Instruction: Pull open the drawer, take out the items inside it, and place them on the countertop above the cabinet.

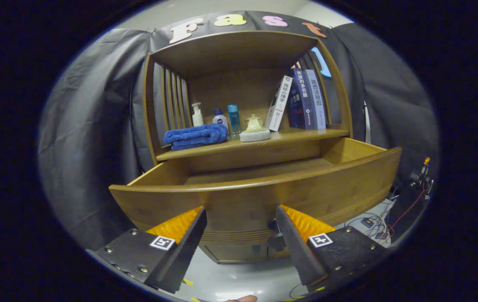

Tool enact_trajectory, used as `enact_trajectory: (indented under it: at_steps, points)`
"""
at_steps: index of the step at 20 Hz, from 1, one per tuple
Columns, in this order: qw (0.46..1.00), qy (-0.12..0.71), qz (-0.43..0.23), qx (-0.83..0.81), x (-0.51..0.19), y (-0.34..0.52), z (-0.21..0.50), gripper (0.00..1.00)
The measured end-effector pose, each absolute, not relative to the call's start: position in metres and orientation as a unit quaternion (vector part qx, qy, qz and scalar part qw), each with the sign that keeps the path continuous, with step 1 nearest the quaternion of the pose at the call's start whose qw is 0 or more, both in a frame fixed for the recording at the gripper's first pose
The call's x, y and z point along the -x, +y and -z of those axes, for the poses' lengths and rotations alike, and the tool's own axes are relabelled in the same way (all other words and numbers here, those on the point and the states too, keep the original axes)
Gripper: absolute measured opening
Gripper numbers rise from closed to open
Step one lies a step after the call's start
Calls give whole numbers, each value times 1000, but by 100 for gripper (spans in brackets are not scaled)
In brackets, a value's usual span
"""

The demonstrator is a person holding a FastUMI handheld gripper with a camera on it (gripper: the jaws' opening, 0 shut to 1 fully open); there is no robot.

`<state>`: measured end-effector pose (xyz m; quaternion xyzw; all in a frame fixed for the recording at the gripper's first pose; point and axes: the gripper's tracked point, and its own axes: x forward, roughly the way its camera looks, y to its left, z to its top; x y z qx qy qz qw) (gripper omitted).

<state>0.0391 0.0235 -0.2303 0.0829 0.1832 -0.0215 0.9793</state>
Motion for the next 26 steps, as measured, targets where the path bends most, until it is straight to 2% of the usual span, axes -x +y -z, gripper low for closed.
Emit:
enact_trajectory:
  at_steps: [15,26]
  points:
    - [980,181,16,-78,-65,13,228,99]
    - [978,188,-2,-85,-122,11,236,99]
